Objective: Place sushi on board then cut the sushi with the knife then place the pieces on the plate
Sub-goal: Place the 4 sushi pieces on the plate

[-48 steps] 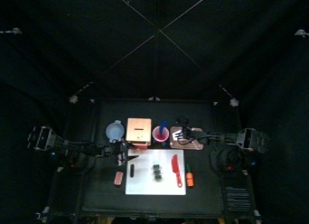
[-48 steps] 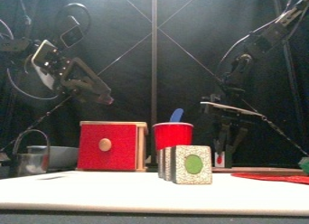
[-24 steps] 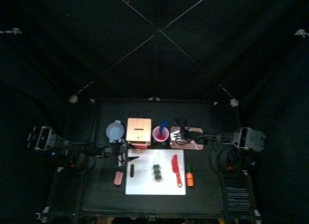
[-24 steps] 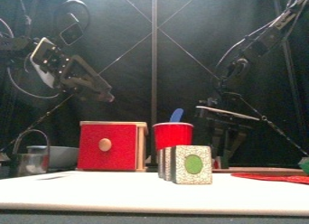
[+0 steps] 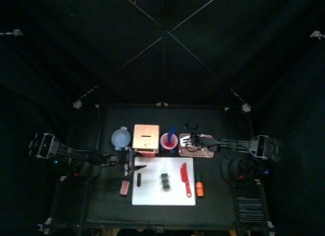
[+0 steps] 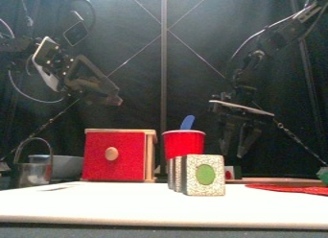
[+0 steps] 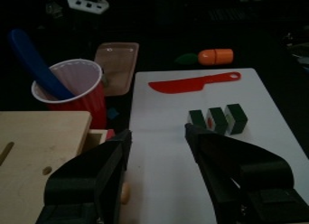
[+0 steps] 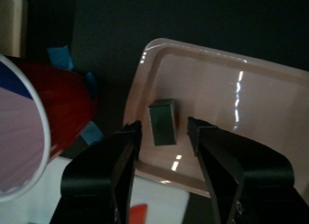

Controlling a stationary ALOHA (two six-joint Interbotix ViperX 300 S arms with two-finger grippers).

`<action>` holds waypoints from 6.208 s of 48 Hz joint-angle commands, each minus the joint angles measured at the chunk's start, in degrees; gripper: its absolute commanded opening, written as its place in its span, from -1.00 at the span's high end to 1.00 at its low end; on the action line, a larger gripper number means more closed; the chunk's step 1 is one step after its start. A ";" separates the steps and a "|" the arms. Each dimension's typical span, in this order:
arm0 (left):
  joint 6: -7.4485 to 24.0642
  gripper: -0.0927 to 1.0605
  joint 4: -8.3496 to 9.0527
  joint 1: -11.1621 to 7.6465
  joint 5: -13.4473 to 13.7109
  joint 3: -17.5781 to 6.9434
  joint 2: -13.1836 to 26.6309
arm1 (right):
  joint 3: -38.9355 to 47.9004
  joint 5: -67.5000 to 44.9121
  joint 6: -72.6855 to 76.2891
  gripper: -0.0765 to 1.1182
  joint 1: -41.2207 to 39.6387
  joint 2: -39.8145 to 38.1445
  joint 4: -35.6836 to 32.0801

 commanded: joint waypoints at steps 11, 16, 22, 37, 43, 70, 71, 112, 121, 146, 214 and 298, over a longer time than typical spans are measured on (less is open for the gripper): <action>0.00 -0.66 -0.18 0.09 -1.32 -2.64 -0.44 | -5.27 -1.05 -22.06 -0.49 17.05 1.49 10.72; 0.09 -0.66 -0.26 0.09 -1.67 -3.96 -0.18 | -9.67 1.49 -33.84 -0.49 17.93 5.01 18.37; 0.18 -0.66 -0.26 0.26 -1.67 -4.48 -0.09 | -14.50 3.96 -46.85 -0.49 17.67 9.49 24.52; 0.09 -0.66 -0.97 1.23 -1.67 -3.43 -0.09 | -21.27 2.55 -66.45 -0.47 17.67 16.26 23.38; 0.00 -0.66 -2.20 1.58 -1.67 -3.08 -0.09 | -22.24 2.37 -69.79 -0.47 17.67 18.19 23.38; 0.26 -0.66 -7.03 3.52 -1.67 -0.53 0.00 | -24.35 0.00 -73.04 -0.47 19.25 21.36 24.70; 0.26 -0.66 -7.03 3.52 -1.67 -0.53 0.00 | -24.43 0.00 -72.95 -0.47 19.42 21.45 24.79; 0.26 -0.66 -7.73 3.96 -1.67 -0.26 0.00 | -25.40 0.44 -72.95 -0.43 20.30 23.73 26.28; 0.26 -0.66 -7.73 4.04 -1.67 -0.09 -0.09 | -25.40 0.09 -72.95 -0.39 20.21 25.49 26.54; 0.18 -0.66 -8.70 4.04 -1.67 1.14 -0.09 | -20.48 2.64 -69.17 0.13 17.49 19.07 28.30; 0.53 -0.66 -4.13 3.52 -1.67 0.88 -0.09 | 2.99 -8.17 -26.37 -0.03 -13.18 6.06 17.40; 0.26 -0.66 -4.39 2.72 -1.67 0.26 -0.09 | 2.46 -0.53 -29.18 -0.65 4.66 -6.24 20.48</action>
